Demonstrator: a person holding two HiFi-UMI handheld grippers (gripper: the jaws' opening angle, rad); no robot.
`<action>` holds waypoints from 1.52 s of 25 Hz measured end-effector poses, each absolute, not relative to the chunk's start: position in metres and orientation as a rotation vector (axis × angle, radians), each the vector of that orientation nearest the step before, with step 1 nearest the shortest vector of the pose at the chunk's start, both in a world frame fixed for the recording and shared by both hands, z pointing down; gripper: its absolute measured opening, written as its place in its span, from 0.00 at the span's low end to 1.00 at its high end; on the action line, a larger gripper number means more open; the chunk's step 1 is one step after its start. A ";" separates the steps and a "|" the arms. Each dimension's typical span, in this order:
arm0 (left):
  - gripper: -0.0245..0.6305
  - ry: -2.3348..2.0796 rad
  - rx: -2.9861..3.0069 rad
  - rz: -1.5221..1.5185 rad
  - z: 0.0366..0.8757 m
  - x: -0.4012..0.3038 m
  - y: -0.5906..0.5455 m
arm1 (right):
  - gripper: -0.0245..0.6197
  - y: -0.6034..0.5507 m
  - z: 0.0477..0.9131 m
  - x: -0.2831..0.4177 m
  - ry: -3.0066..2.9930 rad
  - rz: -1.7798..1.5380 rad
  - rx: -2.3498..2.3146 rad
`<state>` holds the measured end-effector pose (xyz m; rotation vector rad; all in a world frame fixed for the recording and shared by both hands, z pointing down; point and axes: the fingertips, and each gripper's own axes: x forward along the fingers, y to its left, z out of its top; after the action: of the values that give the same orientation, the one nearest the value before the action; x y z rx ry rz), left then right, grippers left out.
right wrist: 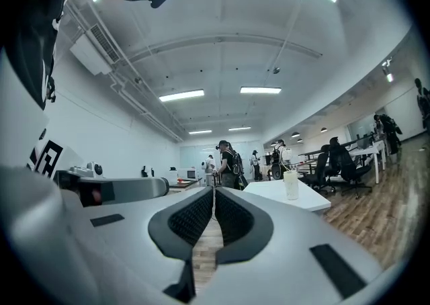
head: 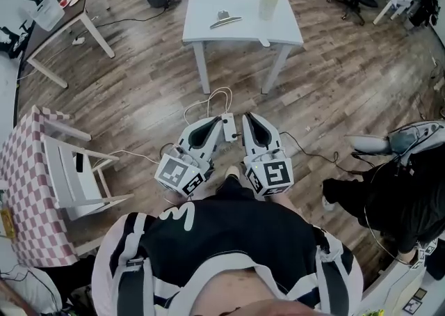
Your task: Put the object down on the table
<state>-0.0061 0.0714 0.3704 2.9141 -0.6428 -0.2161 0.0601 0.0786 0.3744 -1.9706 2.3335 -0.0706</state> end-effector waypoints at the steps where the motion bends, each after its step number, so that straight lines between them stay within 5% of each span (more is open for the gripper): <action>1: 0.04 -0.641 2.918 -0.219 0.369 -0.012 0.078 | 0.08 0.085 0.374 0.053 2.336 -0.063 -1.969; 21: 0.04 -0.606 2.928 -0.264 0.349 -0.085 0.190 | 0.08 0.201 0.349 -0.022 2.289 0.004 -2.011; 38: 0.04 -0.560 2.940 -0.273 0.348 -0.078 0.223 | 0.07 0.227 0.347 -0.025 2.298 0.041 -2.020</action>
<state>-0.0783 0.2228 0.3481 2.9399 -0.5601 -0.2734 -0.0255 0.2272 0.3468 -2.0204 2.2983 0.0414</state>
